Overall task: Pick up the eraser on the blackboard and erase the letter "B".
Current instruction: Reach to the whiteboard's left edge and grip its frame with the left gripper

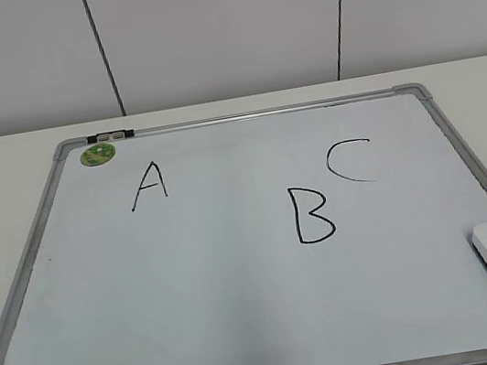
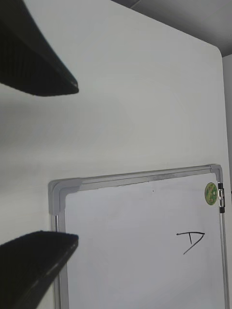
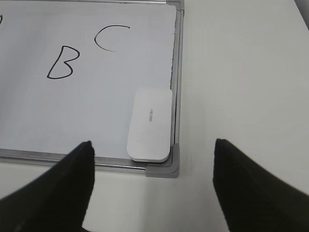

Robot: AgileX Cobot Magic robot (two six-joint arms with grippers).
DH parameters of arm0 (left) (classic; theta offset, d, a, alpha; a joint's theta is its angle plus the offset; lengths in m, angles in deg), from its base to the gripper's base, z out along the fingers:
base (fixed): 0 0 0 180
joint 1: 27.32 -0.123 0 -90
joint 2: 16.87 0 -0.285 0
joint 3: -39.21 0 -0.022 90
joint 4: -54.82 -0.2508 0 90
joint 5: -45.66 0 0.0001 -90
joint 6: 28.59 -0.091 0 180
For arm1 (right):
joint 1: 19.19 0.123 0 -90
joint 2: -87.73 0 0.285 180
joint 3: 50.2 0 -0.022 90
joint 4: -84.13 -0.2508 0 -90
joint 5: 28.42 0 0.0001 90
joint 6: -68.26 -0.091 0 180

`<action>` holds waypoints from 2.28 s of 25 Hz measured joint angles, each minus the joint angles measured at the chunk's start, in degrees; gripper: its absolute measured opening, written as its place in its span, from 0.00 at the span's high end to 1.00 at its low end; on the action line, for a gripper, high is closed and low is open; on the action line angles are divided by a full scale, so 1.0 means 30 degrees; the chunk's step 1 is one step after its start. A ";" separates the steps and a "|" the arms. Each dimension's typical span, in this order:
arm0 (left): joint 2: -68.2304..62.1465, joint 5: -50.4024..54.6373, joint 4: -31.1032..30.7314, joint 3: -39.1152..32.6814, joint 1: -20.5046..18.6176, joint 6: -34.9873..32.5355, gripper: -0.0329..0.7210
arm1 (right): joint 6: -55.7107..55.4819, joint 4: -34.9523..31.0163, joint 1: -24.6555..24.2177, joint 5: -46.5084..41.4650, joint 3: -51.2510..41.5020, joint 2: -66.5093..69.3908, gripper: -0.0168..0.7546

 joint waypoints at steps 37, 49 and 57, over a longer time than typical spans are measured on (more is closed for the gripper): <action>-0.6866 -0.5033 0.0741 0.1342 0.0000 0.0000 0.23 | 0.0000 0.0000 0.0000 0.0000 0.0000 0.0000 0.22; -1.7747 -0.6846 0.1056 0.4838 0.0000 -0.0693 0.23 | 0.0000 0.0000 0.0000 0.0000 0.0000 0.0000 0.22; -2.4690 -0.4932 0.1056 0.9956 0.0000 -0.1308 0.23 | 0.0000 0.0000 0.0000 0.0000 0.0000 0.0000 0.22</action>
